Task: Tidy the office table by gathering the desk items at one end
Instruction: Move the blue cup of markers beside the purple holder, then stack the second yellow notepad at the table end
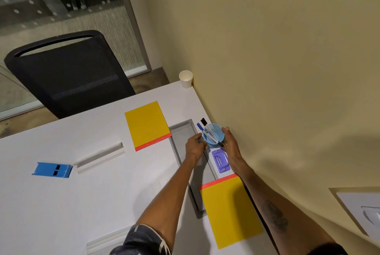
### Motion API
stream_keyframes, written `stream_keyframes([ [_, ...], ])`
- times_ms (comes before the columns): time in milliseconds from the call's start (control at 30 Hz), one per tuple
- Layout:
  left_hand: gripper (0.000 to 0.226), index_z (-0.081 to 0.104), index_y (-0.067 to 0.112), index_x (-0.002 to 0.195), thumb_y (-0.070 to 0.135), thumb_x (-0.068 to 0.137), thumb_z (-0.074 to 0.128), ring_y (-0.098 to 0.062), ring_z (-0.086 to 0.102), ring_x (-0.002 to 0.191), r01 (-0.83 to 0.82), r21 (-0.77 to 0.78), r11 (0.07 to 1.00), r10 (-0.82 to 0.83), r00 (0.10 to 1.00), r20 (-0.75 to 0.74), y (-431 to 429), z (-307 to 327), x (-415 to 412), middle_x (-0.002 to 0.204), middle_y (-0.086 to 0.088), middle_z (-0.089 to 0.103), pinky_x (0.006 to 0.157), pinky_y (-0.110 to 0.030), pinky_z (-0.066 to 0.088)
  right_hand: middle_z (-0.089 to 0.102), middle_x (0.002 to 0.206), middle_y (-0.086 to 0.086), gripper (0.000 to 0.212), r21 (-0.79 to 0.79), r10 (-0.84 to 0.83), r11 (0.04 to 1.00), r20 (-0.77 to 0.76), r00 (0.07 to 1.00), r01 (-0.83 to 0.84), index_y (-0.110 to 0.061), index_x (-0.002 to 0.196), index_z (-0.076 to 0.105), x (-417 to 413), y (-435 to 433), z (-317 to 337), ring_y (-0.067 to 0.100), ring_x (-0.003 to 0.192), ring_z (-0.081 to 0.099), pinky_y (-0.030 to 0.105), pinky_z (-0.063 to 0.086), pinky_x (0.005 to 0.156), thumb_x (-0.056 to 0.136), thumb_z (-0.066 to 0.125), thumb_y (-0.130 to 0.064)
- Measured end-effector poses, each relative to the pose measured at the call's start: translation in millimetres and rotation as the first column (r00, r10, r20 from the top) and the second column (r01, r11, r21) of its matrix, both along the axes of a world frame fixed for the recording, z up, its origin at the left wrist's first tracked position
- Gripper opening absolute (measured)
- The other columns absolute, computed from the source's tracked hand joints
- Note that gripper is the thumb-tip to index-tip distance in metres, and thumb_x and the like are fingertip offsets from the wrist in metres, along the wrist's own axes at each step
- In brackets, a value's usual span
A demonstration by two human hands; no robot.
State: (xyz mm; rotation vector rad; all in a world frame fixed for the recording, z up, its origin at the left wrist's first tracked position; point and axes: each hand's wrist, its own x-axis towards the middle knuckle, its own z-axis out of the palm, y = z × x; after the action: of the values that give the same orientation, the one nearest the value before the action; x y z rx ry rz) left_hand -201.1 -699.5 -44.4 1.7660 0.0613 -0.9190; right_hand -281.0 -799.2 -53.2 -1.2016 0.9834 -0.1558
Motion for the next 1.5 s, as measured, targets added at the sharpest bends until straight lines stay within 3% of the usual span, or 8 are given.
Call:
stream_keyframes([
  [333, 0.039, 0.057, 0.0, 0.135, 0.0, 0.096, 0.055, -0.035, 0.059, 0.123, 0.114, 0.134, 0.984, -0.131, 0.984, 0.118, 37.3, 8.2, -9.6, 0.138, -0.017, 0.057, 0.108, -0.048, 0.048, 0.042, 0.153, 0.005, 0.052, -0.034, -0.162, 0.986, -0.018, 0.987, 0.161, -0.013, 0.15, 0.037, -27.9, 19.4, -5.6, 0.021, 0.139, 0.045, 0.041, 0.036, 0.118, 0.106, 0.032, -0.041],
  [533, 0.037, 0.059, 0.004, 0.133, 0.014, 0.098, 0.057, -0.031, 0.06, 0.122, 0.16, 0.208, 0.965, -0.2, 0.961, 0.189, 67.0, 15.3, -21.3, 0.139, -0.012, 0.058, 0.108, -0.045, 0.048, 0.05, 0.146, 0.013, 0.051, -0.115, -0.163, 0.982, -0.087, 0.983, 0.152, -0.009, 0.142, 0.044, -36.3, 38.0, -1.6, 0.029, 0.131, 0.05, 0.044, 0.038, 0.115, 0.107, 0.026, -0.041],
  [667, 0.037, 0.06, 0.006, 0.133, 0.018, 0.098, 0.058, -0.026, 0.055, 0.129, 0.179, 0.251, 0.951, -0.234, 0.949, 0.21, 85.4, 17.3, -30.9, 0.141, -0.009, 0.057, 0.11, -0.036, 0.045, 0.051, 0.142, 0.015, 0.05, -0.202, -0.083, 0.979, -0.257, 0.963, 0.03, -0.007, 0.14, 0.046, -43.6, 47.5, -3.2, 0.035, 0.131, 0.048, 0.049, 0.038, 0.113, 0.105, 0.03, -0.039],
  [867, 0.036, 0.06, 0.001, 0.132, 0.009, 0.097, 0.056, -0.031, 0.059, 0.126, 0.145, 0.236, 0.961, -0.19, 0.965, 0.179, 111.9, 20.5, -37.0, 0.142, -0.015, 0.055, 0.11, -0.044, 0.047, 0.061, 0.122, 0.026, 0.035, -0.356, -0.104, 0.934, -0.326, 0.94, -0.021, 0.009, 0.118, 0.057, -38.6, 82.5, -4.6, 0.039, 0.114, 0.056, 0.041, 0.044, 0.097, 0.105, 0.034, -0.015],
  [1033, 0.035, 0.062, 0.005, 0.132, 0.012, 0.098, 0.057, -0.026, 0.053, 0.132, 0.12, 0.294, 0.948, -0.191, 0.955, 0.228, 136.4, 19.8, -30.1, 0.141, -0.01, 0.058, 0.114, -0.033, 0.04, 0.064, 0.113, 0.024, 0.03, -0.343, 0.04, 0.924, -0.355, 0.934, -0.17, 0.006, 0.112, 0.061, -25.5, 104.8, -2.1, 0.037, 0.109, 0.06, 0.032, 0.044, 0.081, 0.103, 0.04, -0.014],
  [1200, 0.04, 0.056, 0.004, 0.137, 0.012, 0.098, 0.057, -0.027, 0.055, 0.131, 0.026, 0.268, 0.963, -0.09, 0.97, 0.227, 158.6, 17.0, -11.1, 0.144, -0.011, 0.055, 0.112, -0.031, 0.042, 0.062, 0.131, 0.012, 0.036, -0.311, 0.242, 0.878, -0.37, 0.897, -0.365, -0.01, 0.131, 0.057, 0.7, 119.8, 2.2, 0.032, 0.119, 0.059, 0.039, 0.047, 0.103, 0.1, 0.04, -0.016],
  [1333, 0.041, 0.05, 0.004, 0.142, 0.01, 0.101, 0.051, -0.027, 0.05, 0.136, -0.05, 0.263, 0.964, -0.013, 0.973, 0.232, 175.5, 10.5, 9.9, 0.149, -0.011, 0.05, 0.116, -0.034, 0.039, 0.062, 0.133, 0.013, 0.039, -0.273, 0.313, 0.869, -0.343, 0.886, -0.413, -0.012, 0.136, 0.054, 30.3, 125.8, 1.8, 0.032, 0.115, 0.062, 0.044, 0.049, 0.1, 0.098, 0.045, -0.011],
  [1500, 0.04, 0.048, 0.006, 0.143, 0.007, 0.104, 0.042, -0.024, 0.051, 0.136, -0.1, 0.287, 0.953, 0.035, 0.974, 0.224, 194.6, -4.3, 36.7, 0.15, -0.01, 0.048, 0.101, -0.017, 0.04, 0.057, 0.139, 0.009, 0.041, -0.29, 0.355, 0.833, -0.375, 0.856, -0.472, -0.013, 0.14, 0.053, 70.5, 129.6, -5.0, 0.031, 0.125, 0.057, 0.044, 0.046, 0.108, 0.1, 0.044, -0.013],
])
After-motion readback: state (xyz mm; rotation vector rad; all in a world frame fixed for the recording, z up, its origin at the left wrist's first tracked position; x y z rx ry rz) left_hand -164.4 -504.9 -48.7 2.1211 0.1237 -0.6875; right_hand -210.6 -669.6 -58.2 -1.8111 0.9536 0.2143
